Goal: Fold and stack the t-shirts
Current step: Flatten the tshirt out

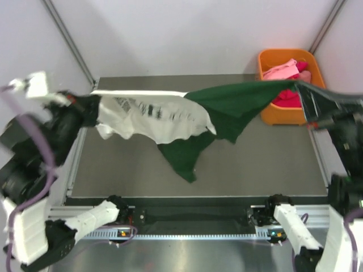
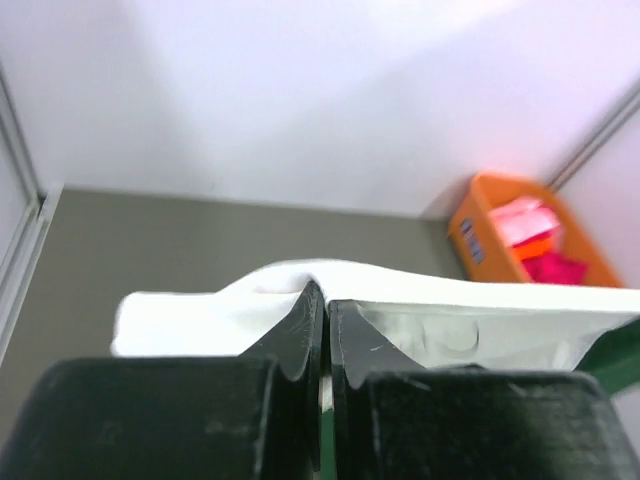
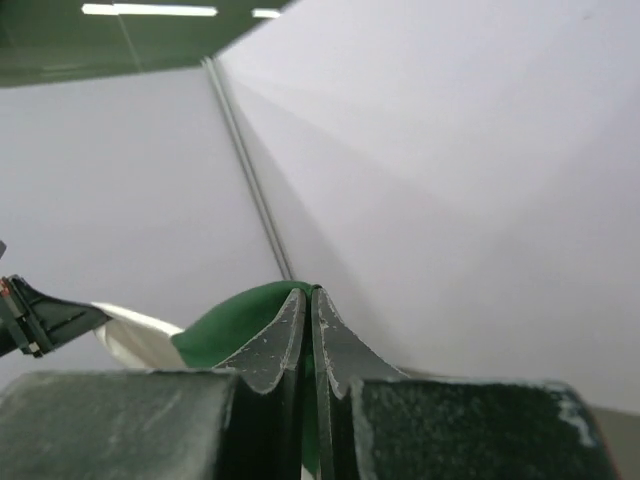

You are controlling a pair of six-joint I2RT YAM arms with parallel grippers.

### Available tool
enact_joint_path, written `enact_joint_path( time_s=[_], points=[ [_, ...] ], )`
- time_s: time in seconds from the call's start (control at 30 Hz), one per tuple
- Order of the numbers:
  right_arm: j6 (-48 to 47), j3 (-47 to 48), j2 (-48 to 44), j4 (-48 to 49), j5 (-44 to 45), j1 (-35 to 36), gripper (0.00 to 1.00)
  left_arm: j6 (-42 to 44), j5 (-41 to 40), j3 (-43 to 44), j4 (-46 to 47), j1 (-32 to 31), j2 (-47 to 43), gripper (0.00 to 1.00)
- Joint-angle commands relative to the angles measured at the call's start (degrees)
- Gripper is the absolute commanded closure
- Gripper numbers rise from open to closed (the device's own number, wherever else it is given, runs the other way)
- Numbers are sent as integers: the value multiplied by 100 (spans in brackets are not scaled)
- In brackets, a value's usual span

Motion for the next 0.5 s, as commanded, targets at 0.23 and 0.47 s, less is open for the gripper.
enact_joint_path(
  time_s=[0.23, 0.47],
  points=[
    [-293, -48, -505, -80, 886, -92, 100, -271, 449, -1677, 569, 24, -504, 100],
    [-196, -91, 891, -238, 640, -92, 100, -360, -1017, -1599, 332, 41, 1138, 100]
  ],
)
